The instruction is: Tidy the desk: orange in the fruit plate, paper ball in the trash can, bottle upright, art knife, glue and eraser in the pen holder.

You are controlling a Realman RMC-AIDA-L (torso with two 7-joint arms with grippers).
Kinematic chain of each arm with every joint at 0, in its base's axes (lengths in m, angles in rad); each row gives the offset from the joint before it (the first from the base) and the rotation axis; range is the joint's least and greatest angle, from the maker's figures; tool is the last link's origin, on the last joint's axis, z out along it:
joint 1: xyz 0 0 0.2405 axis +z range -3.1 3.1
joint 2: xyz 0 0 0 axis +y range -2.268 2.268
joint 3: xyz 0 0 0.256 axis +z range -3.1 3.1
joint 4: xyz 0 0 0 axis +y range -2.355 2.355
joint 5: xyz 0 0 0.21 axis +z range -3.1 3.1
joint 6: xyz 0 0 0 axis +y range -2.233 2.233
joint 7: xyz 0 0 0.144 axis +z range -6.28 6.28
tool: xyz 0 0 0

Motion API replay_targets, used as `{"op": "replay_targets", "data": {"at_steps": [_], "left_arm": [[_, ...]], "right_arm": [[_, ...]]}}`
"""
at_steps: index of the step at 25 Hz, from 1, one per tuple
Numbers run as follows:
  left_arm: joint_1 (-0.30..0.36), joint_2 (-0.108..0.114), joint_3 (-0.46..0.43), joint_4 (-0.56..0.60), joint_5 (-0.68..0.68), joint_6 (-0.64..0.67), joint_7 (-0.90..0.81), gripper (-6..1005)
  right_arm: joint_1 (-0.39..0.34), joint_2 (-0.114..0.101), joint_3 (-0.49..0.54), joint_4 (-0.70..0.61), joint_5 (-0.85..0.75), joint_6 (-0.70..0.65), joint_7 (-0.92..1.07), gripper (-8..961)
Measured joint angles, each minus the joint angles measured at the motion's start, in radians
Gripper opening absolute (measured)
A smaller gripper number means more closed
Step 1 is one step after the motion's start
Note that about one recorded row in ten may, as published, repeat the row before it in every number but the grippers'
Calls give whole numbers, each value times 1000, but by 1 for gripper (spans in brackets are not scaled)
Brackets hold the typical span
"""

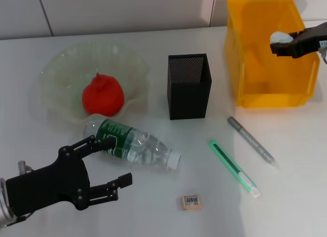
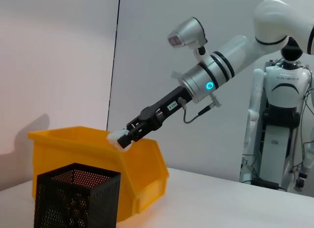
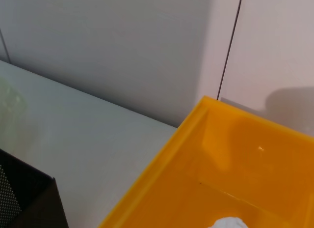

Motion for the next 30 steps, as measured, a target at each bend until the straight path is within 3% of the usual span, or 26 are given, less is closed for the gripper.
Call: {"op": "replay_targets", "data": {"at_steps": [3,11,13,17,18,19,23,27,28,30], "left_arm": [[-1,0,-7,1,0,11,2,860],[-9,0,-9,4,0,19,16,860],[-11,0,-9,10,0,20,16,860],[-12,0,-4,35,0,24,-5,860],[-18,2,-1,50,0,25,-33,860],[-18,2,-1,50,0,25,-33,860],[-28,7,0,73,0,25,-71,859],[-59,9,-2,155,57,18,-173,854],[-75,5,-1,200,99,14,-211,853],[-93,-4,2,257,149,9,-242,849]], "right_arm": [[-20,1,2,-33,78,-21,-3,467],[-103,-6,74,-84,409,-121,-139,847],[-137,0,129,-72,503,-197,-242,847],[-211,2,146,-27,636,-321,-383,847],[-274,4,146,29,758,-417,-510,847],[-274,4,146,29,758,-417,-510,847],[-414,1,176,234,983,-653,-893,847],[-443,-1,249,344,920,-706,-996,847],[-446,-3,311,432,857,-740,-1048,847],[-447,-5,352,479,826,-762,-1071,847]]}}
